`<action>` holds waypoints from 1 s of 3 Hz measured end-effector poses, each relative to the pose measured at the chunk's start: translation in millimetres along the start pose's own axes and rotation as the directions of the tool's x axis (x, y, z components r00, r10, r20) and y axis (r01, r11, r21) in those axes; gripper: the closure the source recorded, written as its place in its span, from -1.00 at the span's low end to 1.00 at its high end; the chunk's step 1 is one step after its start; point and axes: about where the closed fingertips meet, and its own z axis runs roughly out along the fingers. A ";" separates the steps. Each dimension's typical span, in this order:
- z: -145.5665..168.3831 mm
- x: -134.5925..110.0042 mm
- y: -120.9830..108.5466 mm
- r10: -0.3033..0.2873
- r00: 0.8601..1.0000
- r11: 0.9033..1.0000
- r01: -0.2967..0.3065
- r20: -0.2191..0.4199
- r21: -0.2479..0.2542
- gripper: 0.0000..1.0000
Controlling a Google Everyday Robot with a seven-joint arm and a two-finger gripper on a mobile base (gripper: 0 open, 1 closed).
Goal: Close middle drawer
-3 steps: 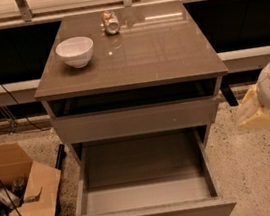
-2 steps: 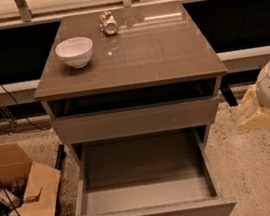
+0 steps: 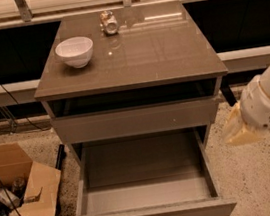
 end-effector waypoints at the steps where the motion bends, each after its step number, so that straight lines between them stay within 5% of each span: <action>1: 45.9 5.4 27.0 -0.013 1.000 0.998 0.014 0.007 -0.069 1.00; 2: 104.1 17.5 58.0 0.028 0.998 0.990 -0.020 0.058 -0.139 1.00; 3: 183.4 50.8 84.9 0.142 0.982 0.967 -0.111 0.124 -0.228 1.00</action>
Offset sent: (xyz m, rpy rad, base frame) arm -0.0712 0.0450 -0.1931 0.1992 0.1954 -0.0052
